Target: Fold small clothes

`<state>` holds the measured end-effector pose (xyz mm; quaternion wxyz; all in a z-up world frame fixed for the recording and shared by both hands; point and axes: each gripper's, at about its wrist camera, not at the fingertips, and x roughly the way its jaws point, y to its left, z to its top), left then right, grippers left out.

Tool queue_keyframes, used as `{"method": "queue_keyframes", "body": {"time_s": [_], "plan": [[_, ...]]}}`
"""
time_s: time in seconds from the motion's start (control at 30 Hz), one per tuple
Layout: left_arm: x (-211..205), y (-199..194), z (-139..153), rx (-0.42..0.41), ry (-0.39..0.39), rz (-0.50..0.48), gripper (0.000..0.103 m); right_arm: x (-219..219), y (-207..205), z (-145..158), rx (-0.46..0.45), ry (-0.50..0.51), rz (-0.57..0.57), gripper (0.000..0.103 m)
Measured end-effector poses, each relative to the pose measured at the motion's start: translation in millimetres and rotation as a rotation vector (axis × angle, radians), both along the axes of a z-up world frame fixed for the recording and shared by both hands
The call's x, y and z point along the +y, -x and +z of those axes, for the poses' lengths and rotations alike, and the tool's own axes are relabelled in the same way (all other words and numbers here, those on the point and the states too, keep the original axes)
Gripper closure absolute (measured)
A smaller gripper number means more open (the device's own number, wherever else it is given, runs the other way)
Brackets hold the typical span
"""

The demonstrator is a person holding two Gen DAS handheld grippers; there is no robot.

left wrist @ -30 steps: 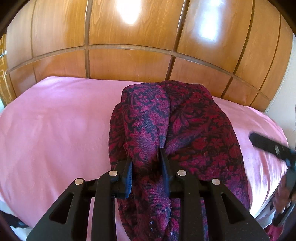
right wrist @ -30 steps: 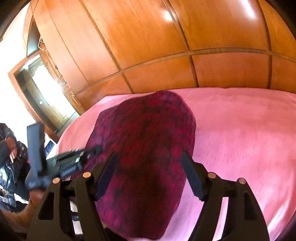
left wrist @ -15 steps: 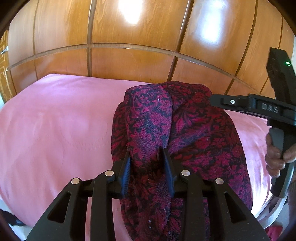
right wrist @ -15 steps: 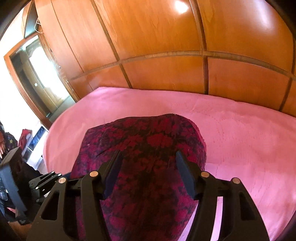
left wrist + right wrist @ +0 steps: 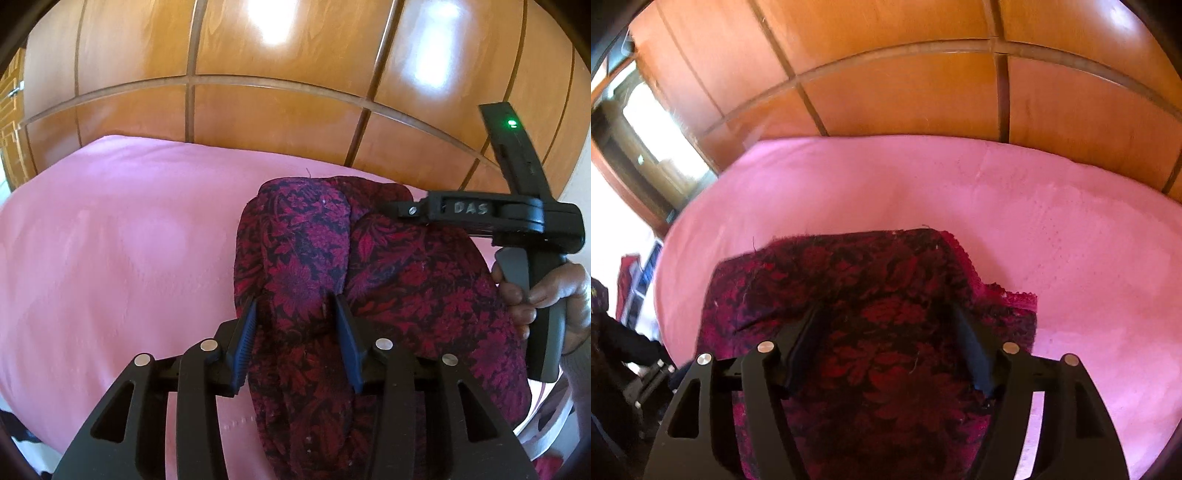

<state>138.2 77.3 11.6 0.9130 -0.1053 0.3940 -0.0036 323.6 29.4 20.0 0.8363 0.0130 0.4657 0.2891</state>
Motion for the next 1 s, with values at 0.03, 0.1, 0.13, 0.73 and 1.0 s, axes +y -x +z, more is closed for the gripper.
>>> {"method": "queue_keyframes", "body": {"time_s": [0.03,0.1,0.13,0.73,1.0], "plan": [[2,1,-1,0.001,0.004,0.011,0.055,-3,1,2,-0.004,-0.026,-0.002,0.028],[5,2,-3,0.001,0.019,0.015,0.054,-15,8,9,-0.015,-0.094,-0.004,0.016],[7,3,-4,0.002,0.026,0.017,0.054,-22,12,12,-0.023,-0.126,-0.010,0.013],[52,-4,-33,-0.005,0.267,-0.068,0.054,-100,54,-70,0.337,-0.640,0.101,0.002],[84,-7,-63,0.000,0.536,-0.079,0.051,-64,37,-76,0.352,-0.627,0.164,0.002]]}}
